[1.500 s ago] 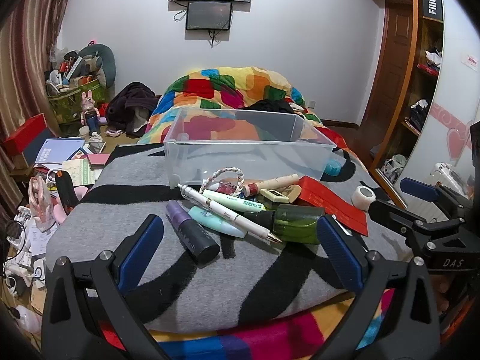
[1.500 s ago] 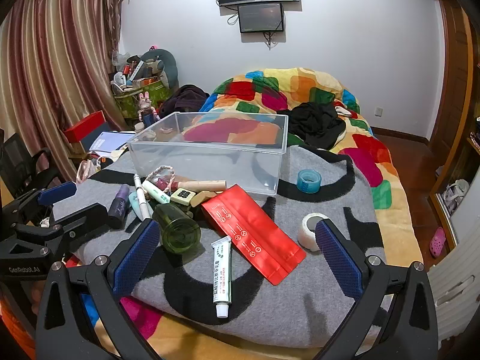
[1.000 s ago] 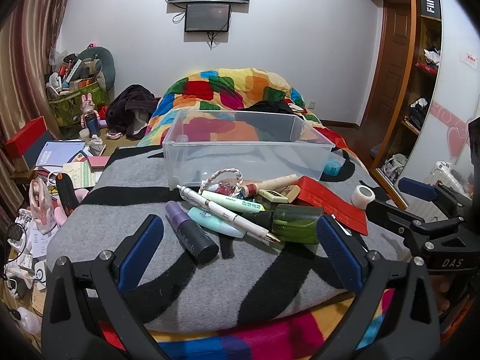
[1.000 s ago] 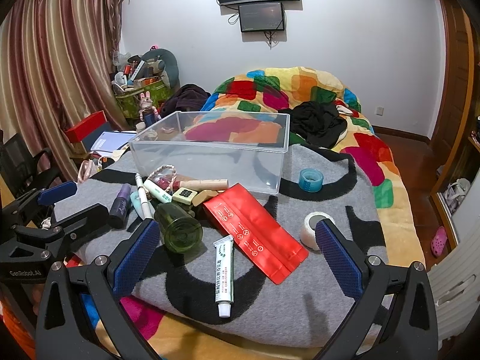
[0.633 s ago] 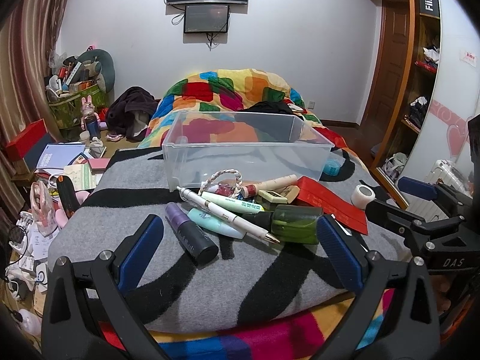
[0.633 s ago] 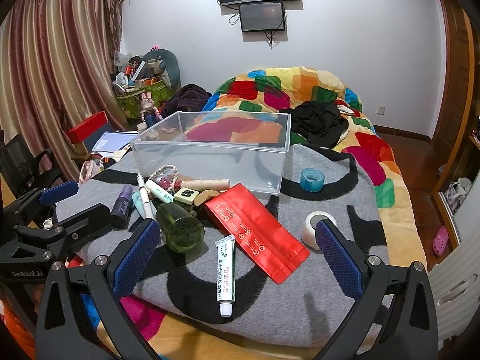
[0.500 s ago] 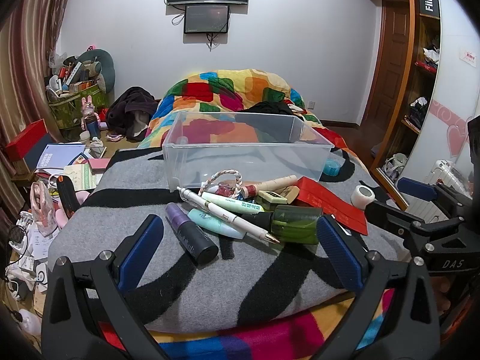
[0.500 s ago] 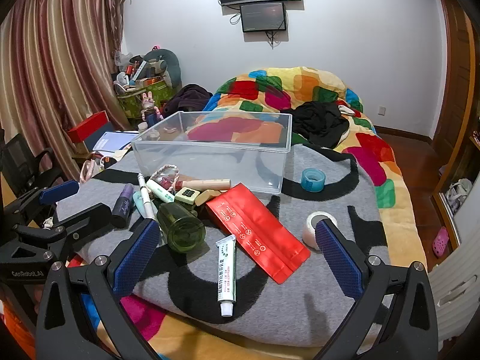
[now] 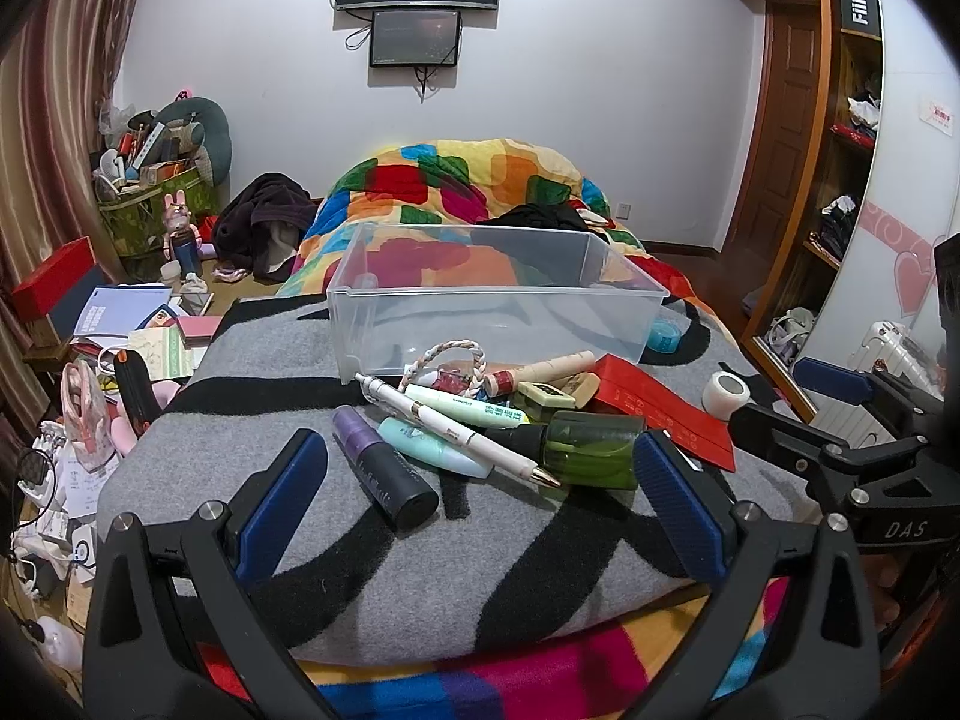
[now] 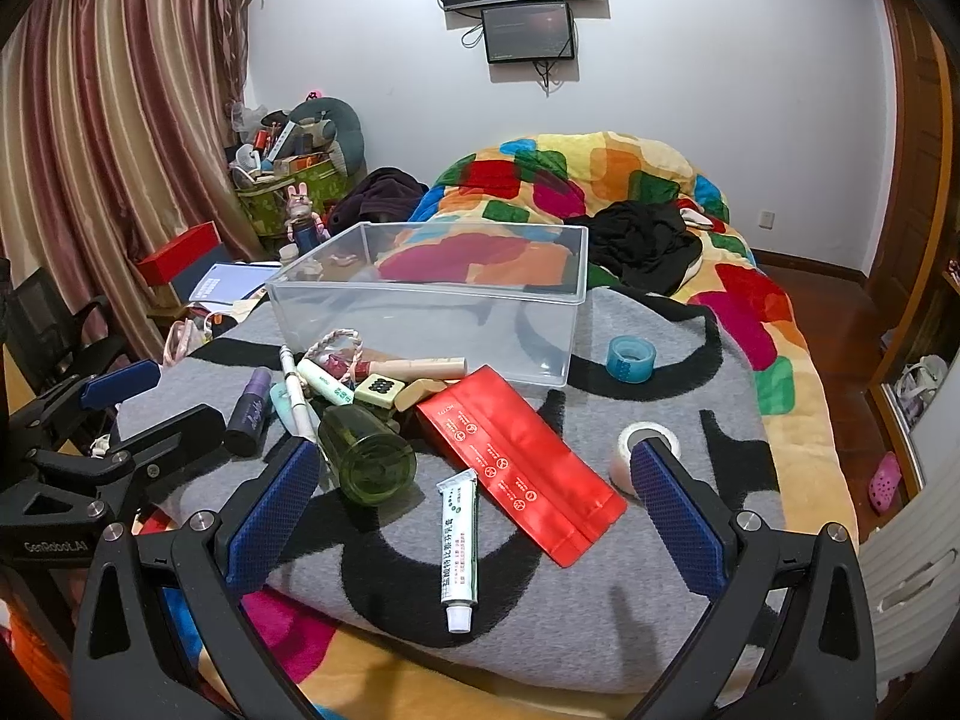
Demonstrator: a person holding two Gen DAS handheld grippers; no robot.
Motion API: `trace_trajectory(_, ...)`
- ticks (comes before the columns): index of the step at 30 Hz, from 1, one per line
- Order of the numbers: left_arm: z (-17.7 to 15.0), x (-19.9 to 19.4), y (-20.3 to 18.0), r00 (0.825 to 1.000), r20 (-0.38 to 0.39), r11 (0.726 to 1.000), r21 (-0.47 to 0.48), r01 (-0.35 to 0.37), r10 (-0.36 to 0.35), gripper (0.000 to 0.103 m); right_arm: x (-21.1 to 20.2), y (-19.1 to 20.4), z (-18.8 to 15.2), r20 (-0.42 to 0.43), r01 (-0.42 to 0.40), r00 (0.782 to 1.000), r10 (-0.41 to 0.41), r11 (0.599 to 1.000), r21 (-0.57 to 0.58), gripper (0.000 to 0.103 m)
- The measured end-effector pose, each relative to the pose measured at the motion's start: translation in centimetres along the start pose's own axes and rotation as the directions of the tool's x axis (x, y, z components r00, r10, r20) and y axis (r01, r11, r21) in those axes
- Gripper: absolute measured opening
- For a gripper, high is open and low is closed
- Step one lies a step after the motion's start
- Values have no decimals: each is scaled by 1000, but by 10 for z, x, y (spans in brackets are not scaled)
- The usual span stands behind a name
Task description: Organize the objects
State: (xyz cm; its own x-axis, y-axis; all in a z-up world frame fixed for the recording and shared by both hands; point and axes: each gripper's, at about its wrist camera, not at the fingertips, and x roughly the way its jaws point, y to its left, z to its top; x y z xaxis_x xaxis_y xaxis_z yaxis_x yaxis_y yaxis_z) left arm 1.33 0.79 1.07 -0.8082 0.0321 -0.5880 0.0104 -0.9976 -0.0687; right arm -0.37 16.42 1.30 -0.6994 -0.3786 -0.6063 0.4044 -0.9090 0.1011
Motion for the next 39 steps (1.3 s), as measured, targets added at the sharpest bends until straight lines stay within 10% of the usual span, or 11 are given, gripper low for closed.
trace_trajectory(27,6,10,25,999,-49,999,-35,-21,19,103,3,-16,2,13,19,1000,-19,1000,20,103)
trace_trajectory(31,8,22,42,995,-92,997,-69,-33,27,83,5,-33,3,18,48,999,-49,998,50,103)
trace_trajectory(39,-1,56,62,982,-189,984,-170,-49,16,76,22,-72,5,10,129,991,-131,985,119,101)
